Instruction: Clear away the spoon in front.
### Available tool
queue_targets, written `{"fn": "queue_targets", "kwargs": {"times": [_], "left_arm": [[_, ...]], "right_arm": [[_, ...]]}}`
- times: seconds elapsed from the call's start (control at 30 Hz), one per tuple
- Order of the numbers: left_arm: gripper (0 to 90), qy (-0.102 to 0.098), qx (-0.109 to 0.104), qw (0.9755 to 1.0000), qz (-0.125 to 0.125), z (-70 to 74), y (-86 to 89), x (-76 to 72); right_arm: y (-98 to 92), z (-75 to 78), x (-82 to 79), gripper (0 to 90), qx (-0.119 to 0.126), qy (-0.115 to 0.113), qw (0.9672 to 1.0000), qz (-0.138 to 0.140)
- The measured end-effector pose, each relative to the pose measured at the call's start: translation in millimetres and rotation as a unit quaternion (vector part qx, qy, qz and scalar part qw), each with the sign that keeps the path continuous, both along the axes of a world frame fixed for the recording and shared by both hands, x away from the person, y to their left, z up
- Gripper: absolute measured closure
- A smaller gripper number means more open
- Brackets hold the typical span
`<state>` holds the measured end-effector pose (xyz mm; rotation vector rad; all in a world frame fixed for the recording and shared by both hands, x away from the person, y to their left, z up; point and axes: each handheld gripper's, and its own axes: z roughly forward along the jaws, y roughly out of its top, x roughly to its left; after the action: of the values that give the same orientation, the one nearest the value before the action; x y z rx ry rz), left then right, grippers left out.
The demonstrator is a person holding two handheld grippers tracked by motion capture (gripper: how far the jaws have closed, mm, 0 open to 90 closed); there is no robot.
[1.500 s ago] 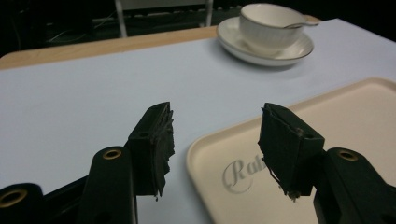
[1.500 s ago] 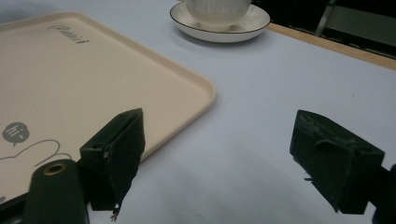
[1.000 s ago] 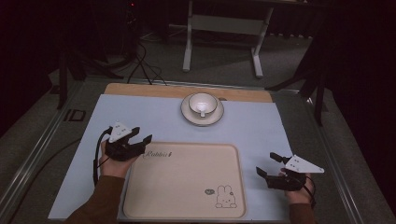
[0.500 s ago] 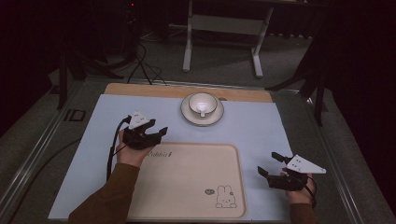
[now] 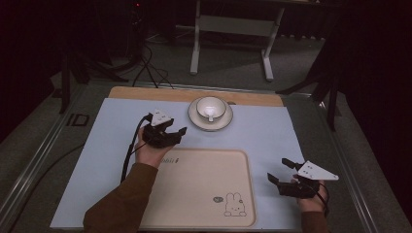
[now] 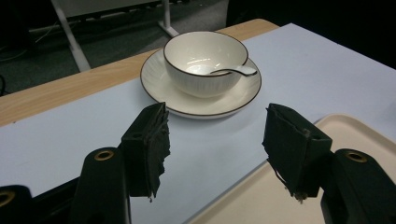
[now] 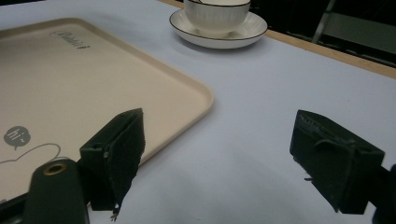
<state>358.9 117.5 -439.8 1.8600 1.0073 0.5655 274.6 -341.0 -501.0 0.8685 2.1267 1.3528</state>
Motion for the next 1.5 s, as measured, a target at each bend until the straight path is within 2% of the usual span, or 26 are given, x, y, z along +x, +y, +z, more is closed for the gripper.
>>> {"fn": "queue_targets", "kwargs": {"times": [0.77, 0.9, 1.13, 1.5], "left_arm": [[38.3, 0.008, 0.014, 0.9999, 0.0, 2.9, -36.8, 34.1], [38.3, 0.01, 0.006, 0.9999, -0.001, 3.1, -42.1, 40.3], [38.3, 0.013, 0.006, 0.9999, -0.006, 2.0, -51.5, 51.8], [39.0, 0.021, 0.009, 0.9997, 0.005, 0.2, -66.9, 73.4]], "right_arm": [[2.2, 0.6, 0.4, 17.6, 0.002, -0.004, 1.0, 0.001], [2.6, 0.6, 0.7, 17.6, 0.002, -0.004, 1.0, 0.001], [4.1, 1.0, 0.8, 17.6, 0.0, -0.005, 1.0, 0.002], [4.8, 0.7, 1.9, 17.6, 0.0, -0.005, 1.0, 0.004]]}}
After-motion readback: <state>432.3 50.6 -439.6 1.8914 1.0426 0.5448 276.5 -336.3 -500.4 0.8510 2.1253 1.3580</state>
